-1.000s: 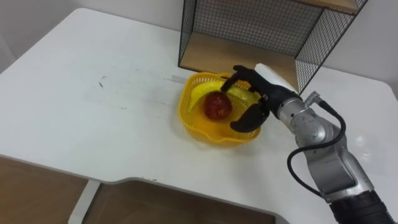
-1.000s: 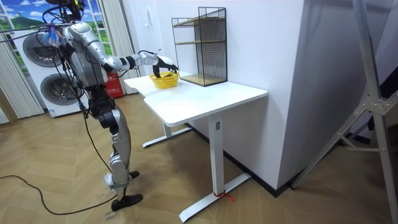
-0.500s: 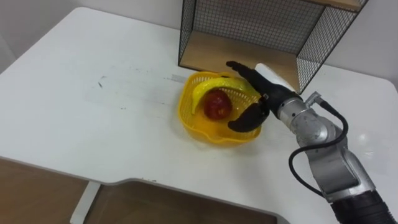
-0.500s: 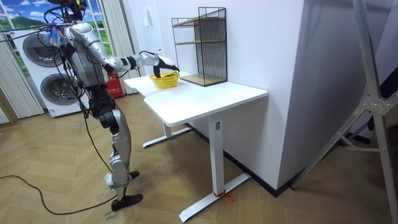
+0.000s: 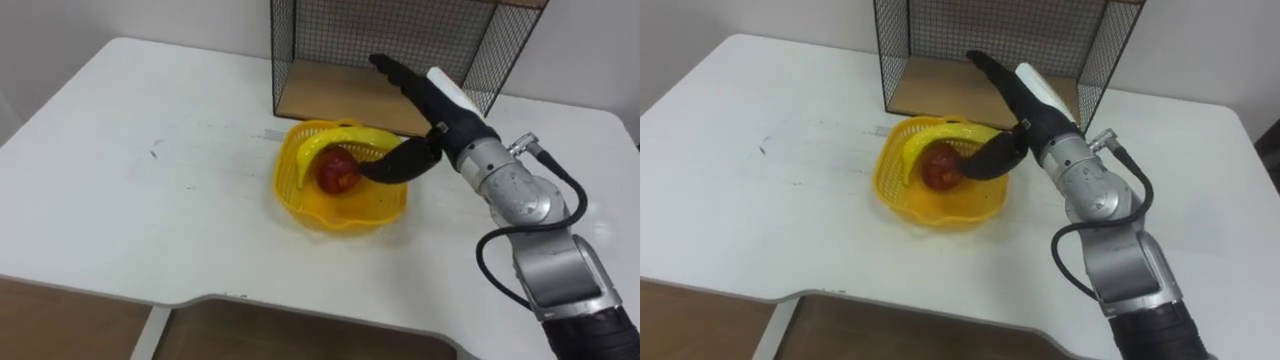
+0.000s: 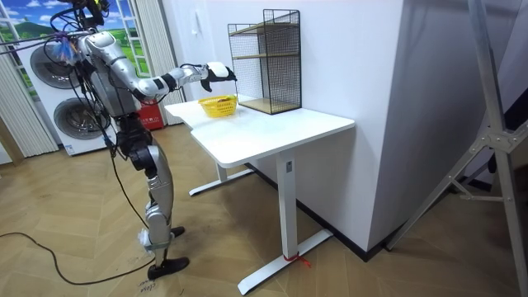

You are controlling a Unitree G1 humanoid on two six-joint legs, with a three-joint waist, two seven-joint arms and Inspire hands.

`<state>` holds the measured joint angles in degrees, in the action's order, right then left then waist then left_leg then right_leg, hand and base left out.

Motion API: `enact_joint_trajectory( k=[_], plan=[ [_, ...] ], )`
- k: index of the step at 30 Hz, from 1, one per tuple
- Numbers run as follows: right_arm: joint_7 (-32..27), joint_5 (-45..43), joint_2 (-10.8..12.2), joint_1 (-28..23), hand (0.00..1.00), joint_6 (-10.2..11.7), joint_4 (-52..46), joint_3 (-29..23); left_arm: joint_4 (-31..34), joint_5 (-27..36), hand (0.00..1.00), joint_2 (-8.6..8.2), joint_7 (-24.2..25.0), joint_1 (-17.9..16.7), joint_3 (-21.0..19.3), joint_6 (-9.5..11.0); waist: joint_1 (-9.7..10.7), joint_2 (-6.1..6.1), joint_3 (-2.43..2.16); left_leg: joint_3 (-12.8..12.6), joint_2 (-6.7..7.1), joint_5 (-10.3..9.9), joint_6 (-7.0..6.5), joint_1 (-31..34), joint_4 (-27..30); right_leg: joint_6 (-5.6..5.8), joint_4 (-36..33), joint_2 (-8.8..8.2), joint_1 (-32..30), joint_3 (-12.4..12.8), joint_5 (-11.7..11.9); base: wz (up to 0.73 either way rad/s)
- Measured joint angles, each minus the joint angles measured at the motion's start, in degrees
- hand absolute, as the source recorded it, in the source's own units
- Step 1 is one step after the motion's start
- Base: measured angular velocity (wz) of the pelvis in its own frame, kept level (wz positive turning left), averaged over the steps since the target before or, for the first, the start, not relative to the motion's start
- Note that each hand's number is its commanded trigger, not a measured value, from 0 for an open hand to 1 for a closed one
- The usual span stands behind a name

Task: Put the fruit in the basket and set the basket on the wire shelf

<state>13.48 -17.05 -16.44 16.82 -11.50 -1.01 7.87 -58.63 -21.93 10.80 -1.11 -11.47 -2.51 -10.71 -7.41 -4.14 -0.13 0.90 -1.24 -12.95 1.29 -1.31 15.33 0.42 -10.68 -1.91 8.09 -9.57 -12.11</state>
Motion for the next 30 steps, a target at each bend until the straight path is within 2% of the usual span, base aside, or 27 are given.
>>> enact_joint_trajectory(
  k=[5, 9, 12, 15, 16, 17, 21, 23, 26, 30],
  plan=[
    [-2.6, 1.6, 0.0, 0.0, 0.00, 0.2, 0.0, -1.0, 0.0, 0.0, 0.00, -0.06, -0.8, -0.4, 0.0, 0.4, 1.2, -1.04, -0.11, -0.4, -0.06, 0.0, -0.02, -0.3, -0.1, 0.00, 0.0, 0.00, 0.0, 0.3, 0.0, -0.04],
    [-5.2, 3.8, 0.0, -1.2, 0.00, 0.3, -0.1, -3.0, 0.2, 0.0, 0.00, -0.07, -0.9, -0.7, 0.0, 0.4, 1.3, -1.47, -0.05, -0.5, -0.08, 0.0, -0.03, -0.4, -0.1, 0.00, 0.0, 0.00, 0.1, 0.3, 0.0, 0.00],
    [-6.8, 5.6, 0.0, -3.9, 0.00, 0.3, -1.4, -4.7, 0.2, 0.2, 0.00, -0.17, -1.2, -1.1, -0.1, 0.4, 1.3, -1.22, 0.11, -0.5, -0.08, 0.0, -0.03, -0.3, -0.1, 0.00, 0.0, -0.01, 0.1, 0.2, 0.0, 0.00],
    [-8.5, 8.3, 0.0, -5.3, 0.00, 0.5, -2.5, -5.3, -0.2, 3.9, 0.00, -0.79, -2.6, -2.4, -1.0, 0.6, 2.3, -0.21, 0.56, -0.5, -0.08, 0.0, -0.03, -0.3, 0.0, -0.01, 0.0, -0.01, 0.1, 0.1, 0.0, 0.00],
    [-9.6, 9.0, 0.0, -6.1, 0.00, 1.2, -2.5, -5.7, -1.1, 5.1, 0.00, -1.10, -3.0, -2.6, -1.3, 0.9, 2.6, 0.25, 0.55, -0.5, -0.09, 0.0, -0.03, -0.2, 0.1, 0.00, 0.0, -0.01, 0.1, 0.1, 0.1, 0.00],
    [-10.6, 9.8, 0.0, -7.1, 0.00, 1.9, -2.6, -6.5, -1.1, 6.9, 0.00, -1.25, -3.4, -2.9, -1.9, 1.2, 2.8, 0.48, 0.35, -0.5, -0.08, 0.0, -0.03, 0.0, 0.1, 0.00, 0.0, -0.02, -0.2, 0.1, 0.1, 0.00],
    [-15.5, 14.1, 0.0, -9.7, 0.00, 2.9, -2.6, -9.3, -1.1, 12.7, 0.00, -1.21, -4.7, -4.1, -2.5, 1.7, 3.2, 1.33, -0.05, -0.5, -0.09, 0.0, -0.02, 0.2, 0.1, 0.00, 0.0, -0.04, -0.5, 0.0, 0.1, 0.00],
    [-19.1, 18.8, 0.1, -11.8, 0.00, 3.5, -2.6, -11.2, -1.1, 18.6, 0.00, -1.38, -6.4, -5.0, -5.9, 2.5, 3.1, 1.64, -0.24, -0.5, -0.09, 0.1, -0.04, 0.0, 0.0, 0.00, 0.0, -0.09, -0.6, -0.1, 0.1, 0.00],
    [-22.9, 22.9, 0.0, -14.2, 0.00, 4.2, -2.1, -12.3, -1.1, 27.3, 0.00, -1.44, -10.5, -6.0, -10.7, 3.8, 3.6, 1.76, -0.22, -0.5, -0.08, 0.2, -0.03, -1.1, -0.6, 0.01, 0.1, -0.11, 0.3, 0.0, 0.1, -0.01],
    [-25.6, 23.9, 0.0, -17.0, 0.00, 4.3, -1.9, -15.0, -0.7, 38.6, 0.00, -1.48, -16.3, -6.0, -17.9, 4.8, 3.9, 1.90, -0.17, -0.6, -0.06, 0.2, -0.05, -1.4, -1.0, 0.01, 0.1, -0.20, 0.6, -0.2, 0.1, -0.01]
  ],
)
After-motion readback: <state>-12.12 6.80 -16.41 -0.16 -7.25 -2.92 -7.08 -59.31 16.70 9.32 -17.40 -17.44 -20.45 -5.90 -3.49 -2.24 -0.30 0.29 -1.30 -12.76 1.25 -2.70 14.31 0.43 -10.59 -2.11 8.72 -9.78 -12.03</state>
